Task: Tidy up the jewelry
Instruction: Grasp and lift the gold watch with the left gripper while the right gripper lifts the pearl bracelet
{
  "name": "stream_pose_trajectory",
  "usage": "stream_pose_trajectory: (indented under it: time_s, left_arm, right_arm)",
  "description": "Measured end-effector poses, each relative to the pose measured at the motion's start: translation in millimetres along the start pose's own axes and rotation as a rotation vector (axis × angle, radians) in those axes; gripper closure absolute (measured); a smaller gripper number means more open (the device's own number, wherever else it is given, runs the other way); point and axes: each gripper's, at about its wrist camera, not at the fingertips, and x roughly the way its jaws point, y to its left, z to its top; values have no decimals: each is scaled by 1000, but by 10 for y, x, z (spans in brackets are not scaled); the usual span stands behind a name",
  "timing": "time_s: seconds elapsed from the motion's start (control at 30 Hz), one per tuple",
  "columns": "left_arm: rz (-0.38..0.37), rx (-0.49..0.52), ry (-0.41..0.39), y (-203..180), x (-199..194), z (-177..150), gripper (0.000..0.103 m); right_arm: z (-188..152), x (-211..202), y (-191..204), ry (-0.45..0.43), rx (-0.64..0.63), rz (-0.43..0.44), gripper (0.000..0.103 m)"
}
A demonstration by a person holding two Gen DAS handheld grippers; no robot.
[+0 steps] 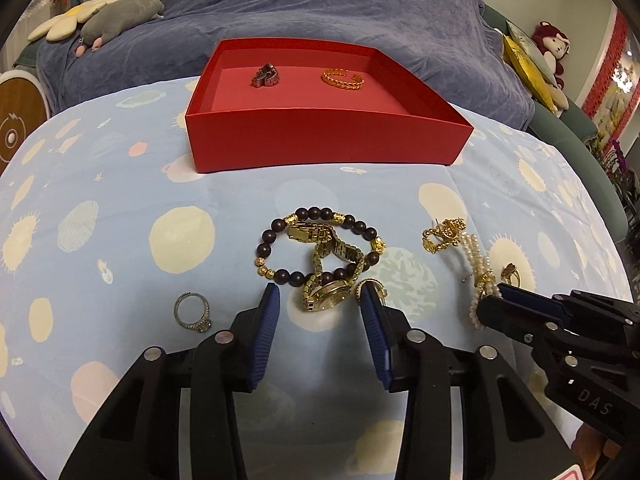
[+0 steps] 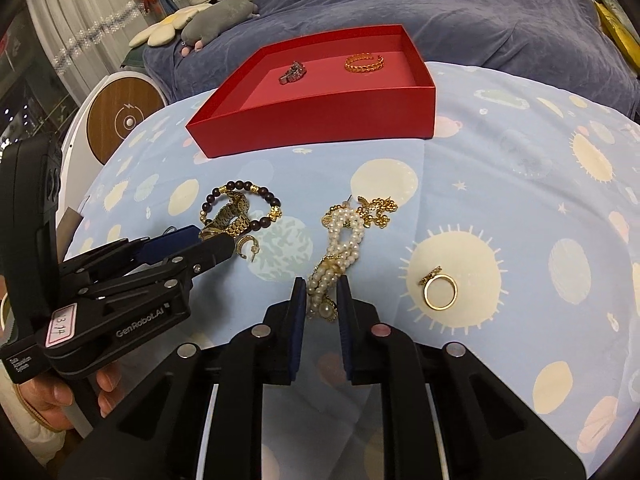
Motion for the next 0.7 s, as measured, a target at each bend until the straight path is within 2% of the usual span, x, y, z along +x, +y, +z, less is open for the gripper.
stream_pose_trajectory:
  time_s: [0.1,0.13,0.17,0.27,0.47,0.5,0.53,0.7]
  left_arm:
    - [2,12,-10,-27,15,11,70]
    - [-1,15,-9,-33,19,10,79]
    - [4,22,-10,-47,25,11,82]
    - [13,42,-15,-72,14,-4,82]
    - [-22,35,-18,-85,-85,-24,83]
    - [-27,33,-23,-89,-115,-22,87]
    - [-38,32,-26,-90,-144,-17,97]
    - [-78,14,-33,-78,-256,7,97]
  right_arm:
    - [5,-13,-39,-2,7,-1,88]
    - [8,-15,-50,-3,10,0,88]
    - [8,-17,-52,-4,11,-1,88]
    - [13,-18,-51,-5,12,-2,88]
    - [30,-48,-22,-16,7,2,88]
    - [38,-57,-15,-19,6,4,88]
    - [44,-65,-9,-22,5,5,88]
    - [81,-107,48,-41,-6,13,88]
